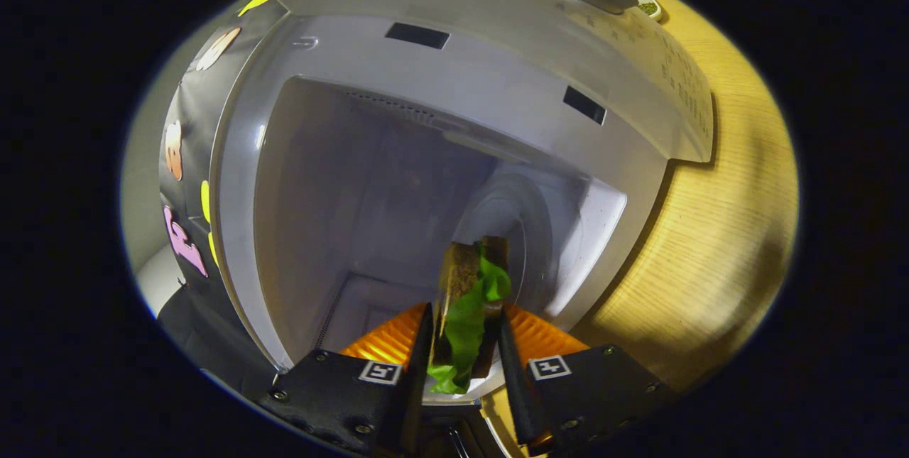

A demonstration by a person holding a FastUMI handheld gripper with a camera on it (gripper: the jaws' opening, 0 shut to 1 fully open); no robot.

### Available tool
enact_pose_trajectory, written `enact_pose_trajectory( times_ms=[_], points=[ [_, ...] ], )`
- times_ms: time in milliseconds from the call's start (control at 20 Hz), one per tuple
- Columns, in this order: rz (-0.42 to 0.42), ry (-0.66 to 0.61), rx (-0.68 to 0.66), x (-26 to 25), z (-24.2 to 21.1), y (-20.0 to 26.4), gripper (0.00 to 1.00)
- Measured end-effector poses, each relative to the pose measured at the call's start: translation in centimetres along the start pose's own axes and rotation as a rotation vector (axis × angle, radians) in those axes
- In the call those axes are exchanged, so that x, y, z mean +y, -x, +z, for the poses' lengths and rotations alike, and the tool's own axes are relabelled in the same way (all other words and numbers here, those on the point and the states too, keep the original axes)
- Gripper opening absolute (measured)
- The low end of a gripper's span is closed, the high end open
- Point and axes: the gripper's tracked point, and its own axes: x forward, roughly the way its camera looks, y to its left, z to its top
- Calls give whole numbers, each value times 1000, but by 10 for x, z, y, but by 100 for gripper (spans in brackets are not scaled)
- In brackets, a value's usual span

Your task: Open the microwave, put the food inside, and close the microwave door.

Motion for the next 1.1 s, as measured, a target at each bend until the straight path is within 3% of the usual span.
enact_pose_trajectory(
  times_ms=[50, 100, 200, 400, 700, 1100],
  points=[
    [18, 9, 7, 5, -3, 2, 60],
    [27, 27, 6, 10, -2, 7, 79],
    [-12, 64, 26, 4, -5, 13, 97],
    [-68, 64, 107, -13, -18, 27, 97],
    [-80, 102, 120, -15, -9, 55, 97],
    [-51, 237, 151, -1, -6, 142, 97]
  ],
)
